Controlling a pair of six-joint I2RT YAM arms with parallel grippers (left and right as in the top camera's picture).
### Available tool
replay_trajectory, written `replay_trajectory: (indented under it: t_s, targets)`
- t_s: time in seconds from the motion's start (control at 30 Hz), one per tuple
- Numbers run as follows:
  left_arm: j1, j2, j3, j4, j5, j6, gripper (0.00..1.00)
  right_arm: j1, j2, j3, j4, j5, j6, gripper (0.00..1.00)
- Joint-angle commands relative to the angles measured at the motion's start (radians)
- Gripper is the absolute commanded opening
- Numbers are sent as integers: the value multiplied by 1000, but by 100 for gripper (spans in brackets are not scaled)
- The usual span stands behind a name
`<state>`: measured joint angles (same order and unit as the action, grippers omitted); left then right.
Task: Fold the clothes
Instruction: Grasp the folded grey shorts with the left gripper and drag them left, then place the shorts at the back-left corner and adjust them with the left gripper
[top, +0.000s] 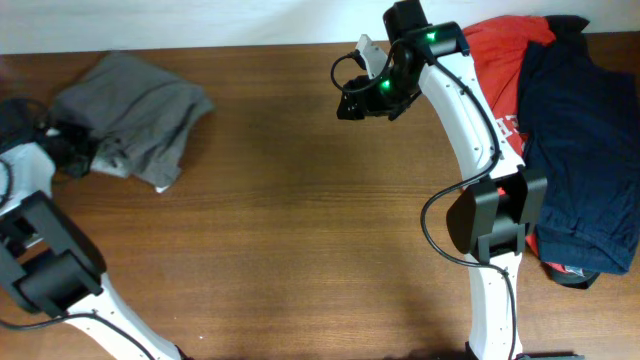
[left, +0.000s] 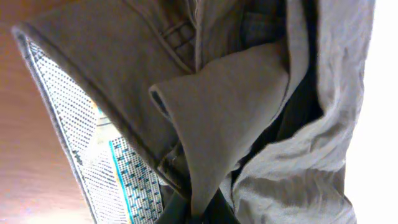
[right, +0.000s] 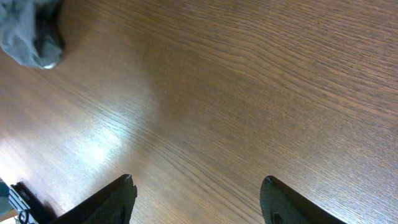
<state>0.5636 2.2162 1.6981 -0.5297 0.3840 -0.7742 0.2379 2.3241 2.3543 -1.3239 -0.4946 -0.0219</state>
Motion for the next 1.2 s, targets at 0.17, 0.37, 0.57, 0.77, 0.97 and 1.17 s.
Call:
replay_trajectory:
  t_s: [0.17, 0.37, 0.57, 0.77, 0.97, 1.17]
  targets:
    - [49, 4, 18, 19, -269, -421, 1, -3, -25, 17, -1, -2, 4, 69]
    - [24, 23, 18, 166, -277, -399, 1, -3, -25, 17, -1, 4, 4, 69]
    - [1, 74, 18, 254, -278, -399, 1, -3, -25, 17, -1, 10, 4, 69]
    - [-10, 97, 18, 216, -256, -395, 32, -3, -25, 17, 2, 10, 4, 69]
    - [9, 76, 18, 224, -50, -210, 97, -3, -25, 17, 3, 10, 4, 69]
    - [10, -14, 18, 214, 28, -82, 99, -3, -25, 17, 3, 9, 4, 70]
